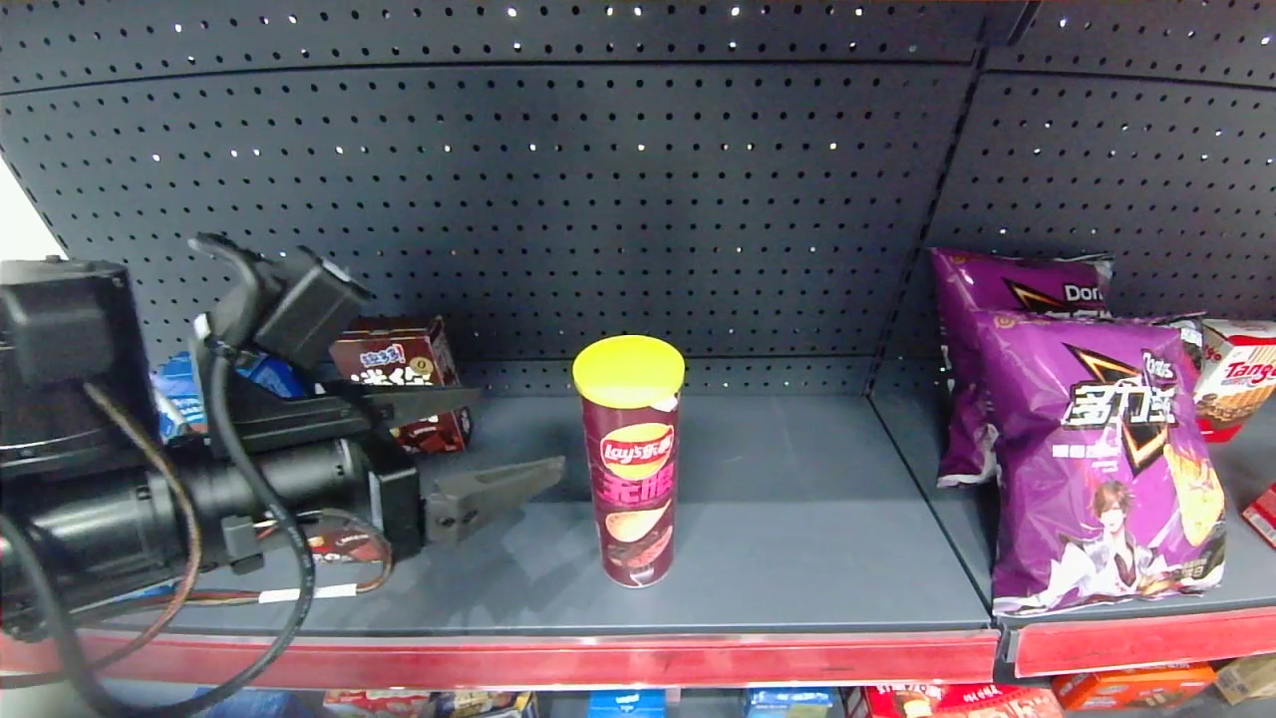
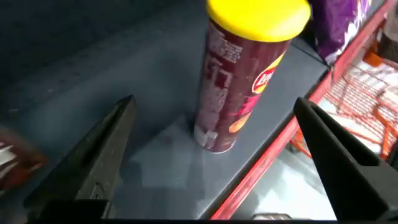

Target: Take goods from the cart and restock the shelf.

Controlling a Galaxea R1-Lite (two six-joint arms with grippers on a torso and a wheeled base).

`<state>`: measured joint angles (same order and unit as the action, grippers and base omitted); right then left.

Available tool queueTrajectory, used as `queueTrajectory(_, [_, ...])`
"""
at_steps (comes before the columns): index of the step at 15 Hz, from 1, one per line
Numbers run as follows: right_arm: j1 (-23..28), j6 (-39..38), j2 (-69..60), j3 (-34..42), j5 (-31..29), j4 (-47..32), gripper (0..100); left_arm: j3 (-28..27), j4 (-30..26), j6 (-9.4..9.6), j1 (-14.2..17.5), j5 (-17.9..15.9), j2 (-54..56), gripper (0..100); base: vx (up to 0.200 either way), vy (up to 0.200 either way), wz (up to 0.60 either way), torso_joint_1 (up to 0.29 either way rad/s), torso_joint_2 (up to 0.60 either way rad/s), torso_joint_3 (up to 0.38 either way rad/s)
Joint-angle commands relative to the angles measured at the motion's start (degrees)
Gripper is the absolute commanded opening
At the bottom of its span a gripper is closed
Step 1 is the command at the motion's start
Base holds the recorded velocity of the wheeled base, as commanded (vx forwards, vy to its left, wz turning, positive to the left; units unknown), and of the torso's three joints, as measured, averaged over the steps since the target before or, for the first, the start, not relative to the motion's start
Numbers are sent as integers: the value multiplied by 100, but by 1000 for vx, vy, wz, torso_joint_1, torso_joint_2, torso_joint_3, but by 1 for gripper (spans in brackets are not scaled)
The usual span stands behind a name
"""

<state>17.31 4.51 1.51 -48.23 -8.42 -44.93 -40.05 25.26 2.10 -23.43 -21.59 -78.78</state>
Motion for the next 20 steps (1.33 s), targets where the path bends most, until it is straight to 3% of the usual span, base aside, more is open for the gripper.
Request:
queueTrajectory(1, [0, 6, 16, 24, 7, 11, 0, 287, -3, 10, 409, 14, 934, 100, 0, 0, 0, 0, 0, 0])
queueTrajectory(4, [-105, -3, 394, -126, 25, 116, 0, 260, -39, 36, 1429, 32, 1646, 100, 0, 0, 0, 0, 0, 0])
queueTrajectory(7, [-571, -258, 1264, -231, 192, 486, 0, 278, -856, 36, 2167, 41, 2543, 100, 0, 0, 0, 0, 0, 0])
queueTrajectory(11, [-720, -328, 2820, -328, 1036, 1989, 0, 129, -1076, 36, 2466, 375, 2815, 100, 0, 0, 0, 0, 0, 0])
queueTrajectory(12, [-738, -354, 3321, -600, 1756, 2068, 0, 120, -1058, 45, 2914, 340, 2824, 100, 0, 0, 0, 0, 0, 0])
queueTrajectory(14, [-861, -433, 3672, -750, 2460, 2059, 0, 217, -1093, 10, 3073, 357, 2841, 100, 0, 0, 0, 0, 0, 0])
queueTrajectory(15, [-1151, -557, 3892, -829, 2864, 2041, 0, 445, -1084, 19, 3248, 348, 2912, 100, 0, 0, 0, 0, 0, 0])
queueTrajectory(20, [-3208, -996, 4903, -978, 2873, 2279, 0, 630, -1111, 116, 3301, 384, 3008, 100, 0, 0, 0, 0, 0, 0])
